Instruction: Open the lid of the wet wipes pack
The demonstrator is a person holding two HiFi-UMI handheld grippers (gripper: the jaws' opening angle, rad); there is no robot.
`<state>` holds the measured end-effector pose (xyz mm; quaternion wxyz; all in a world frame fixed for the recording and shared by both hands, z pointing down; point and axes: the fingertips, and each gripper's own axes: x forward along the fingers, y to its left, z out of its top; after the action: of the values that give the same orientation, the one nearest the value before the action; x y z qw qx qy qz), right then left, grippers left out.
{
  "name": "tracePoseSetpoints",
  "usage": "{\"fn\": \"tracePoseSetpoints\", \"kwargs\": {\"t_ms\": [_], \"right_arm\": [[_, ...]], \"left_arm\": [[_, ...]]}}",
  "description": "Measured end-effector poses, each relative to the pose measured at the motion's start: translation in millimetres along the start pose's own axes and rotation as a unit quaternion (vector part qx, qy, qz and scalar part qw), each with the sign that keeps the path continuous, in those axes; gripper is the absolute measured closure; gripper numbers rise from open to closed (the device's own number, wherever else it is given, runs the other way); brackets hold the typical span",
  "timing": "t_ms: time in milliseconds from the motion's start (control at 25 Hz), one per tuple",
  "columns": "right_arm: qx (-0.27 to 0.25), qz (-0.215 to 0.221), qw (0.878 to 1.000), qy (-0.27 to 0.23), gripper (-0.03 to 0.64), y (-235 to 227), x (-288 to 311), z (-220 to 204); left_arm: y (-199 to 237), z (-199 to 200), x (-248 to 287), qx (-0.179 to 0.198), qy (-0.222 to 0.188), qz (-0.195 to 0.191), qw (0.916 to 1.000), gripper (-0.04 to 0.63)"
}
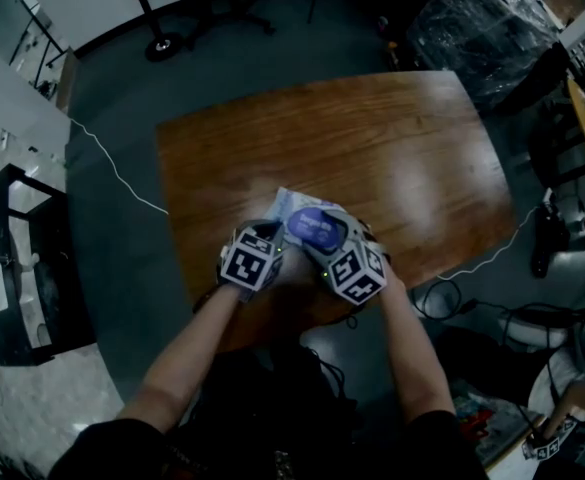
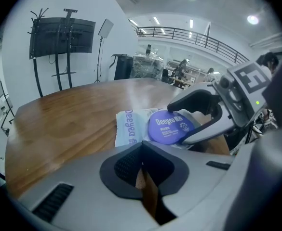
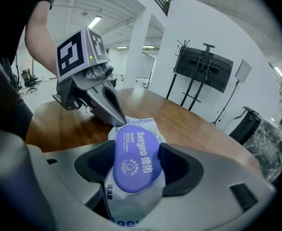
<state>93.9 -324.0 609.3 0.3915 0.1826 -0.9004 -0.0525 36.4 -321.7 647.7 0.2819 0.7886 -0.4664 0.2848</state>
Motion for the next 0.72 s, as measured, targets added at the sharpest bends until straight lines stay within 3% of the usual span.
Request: {"fn": "tracePoseSetpoints", "kwargs": {"t_ms": [440, 720], "right_arm": [[0.069, 0.088, 0.994, 0.006, 0.318, -3.2, 2.3, -6.6], [0.14, 0.142, 0.98, -0.008, 0.333, -9.9, -3.1, -4.6]], "left_arm": [[-1.2, -4.0, 3.0, 0.004, 0.013, -0.006, 0.9999, 0.6], [-0.5, -5.4, 4.7, 0.002, 0.018, -0.006, 0.9998, 0.6]]}}
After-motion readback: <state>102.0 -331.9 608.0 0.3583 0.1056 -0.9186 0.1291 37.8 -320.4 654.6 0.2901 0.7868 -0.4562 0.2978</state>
